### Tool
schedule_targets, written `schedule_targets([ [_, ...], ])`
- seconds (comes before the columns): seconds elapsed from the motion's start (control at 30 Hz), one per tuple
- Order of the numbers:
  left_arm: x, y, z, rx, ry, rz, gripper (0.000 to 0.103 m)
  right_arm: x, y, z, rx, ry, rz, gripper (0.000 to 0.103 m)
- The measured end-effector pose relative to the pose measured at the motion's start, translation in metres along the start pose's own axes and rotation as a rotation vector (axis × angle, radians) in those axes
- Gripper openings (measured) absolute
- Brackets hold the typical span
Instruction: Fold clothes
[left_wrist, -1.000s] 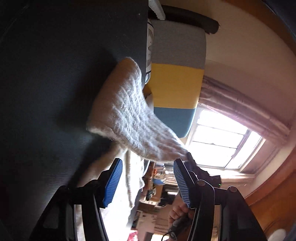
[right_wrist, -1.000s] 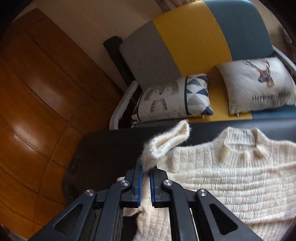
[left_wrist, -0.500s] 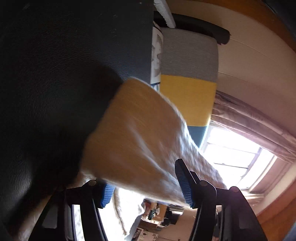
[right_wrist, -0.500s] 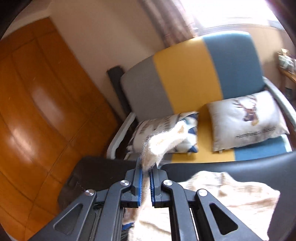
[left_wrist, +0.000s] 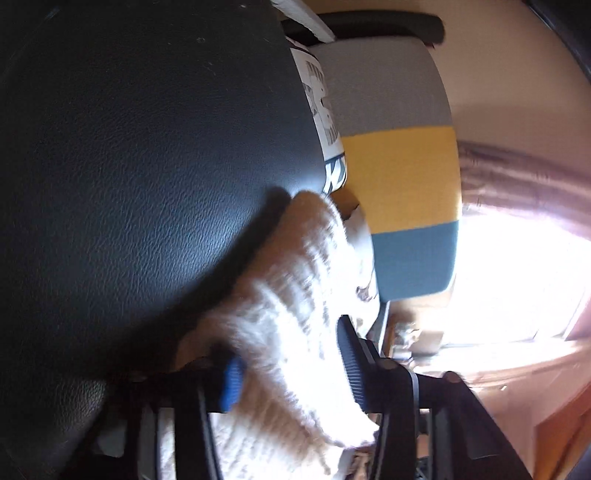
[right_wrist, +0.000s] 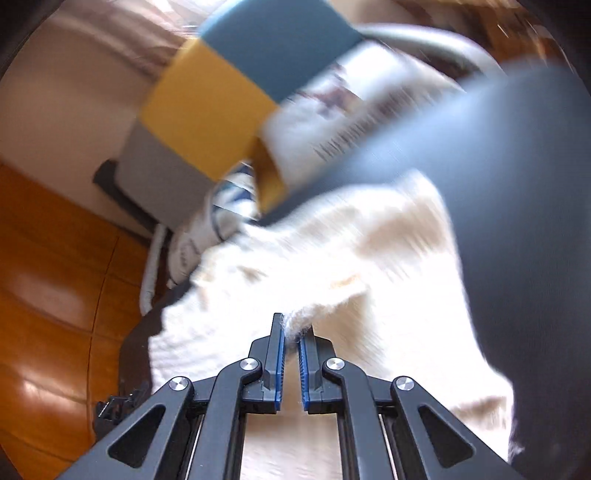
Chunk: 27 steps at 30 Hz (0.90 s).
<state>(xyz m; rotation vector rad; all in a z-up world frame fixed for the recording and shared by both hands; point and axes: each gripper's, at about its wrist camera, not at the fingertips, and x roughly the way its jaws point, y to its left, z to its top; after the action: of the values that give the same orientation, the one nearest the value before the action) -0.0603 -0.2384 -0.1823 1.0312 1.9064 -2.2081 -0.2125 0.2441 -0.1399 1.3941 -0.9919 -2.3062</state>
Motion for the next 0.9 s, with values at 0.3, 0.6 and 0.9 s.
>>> schedule_targets([
  [0.3, -0.005, -0.008, -0.016, 0.148, 0.004, 0.081, 0.009, -0.011, 0.014, 0.003, -0.108, -0.036, 0.021, 0.006],
  [0.6, 0.011, -0.014, -0.024, 0.25, 0.022, 0.16, 0.009, 0.001, -0.022, -0.005, -0.043, -0.023, -0.031, 0.006],
  [0.9, -0.009, -0.004, -0.019, 0.234, 0.139, 0.096, 0.01, -0.015, -0.039, -0.008, 0.009, -0.051, 0.005, 0.019],
])
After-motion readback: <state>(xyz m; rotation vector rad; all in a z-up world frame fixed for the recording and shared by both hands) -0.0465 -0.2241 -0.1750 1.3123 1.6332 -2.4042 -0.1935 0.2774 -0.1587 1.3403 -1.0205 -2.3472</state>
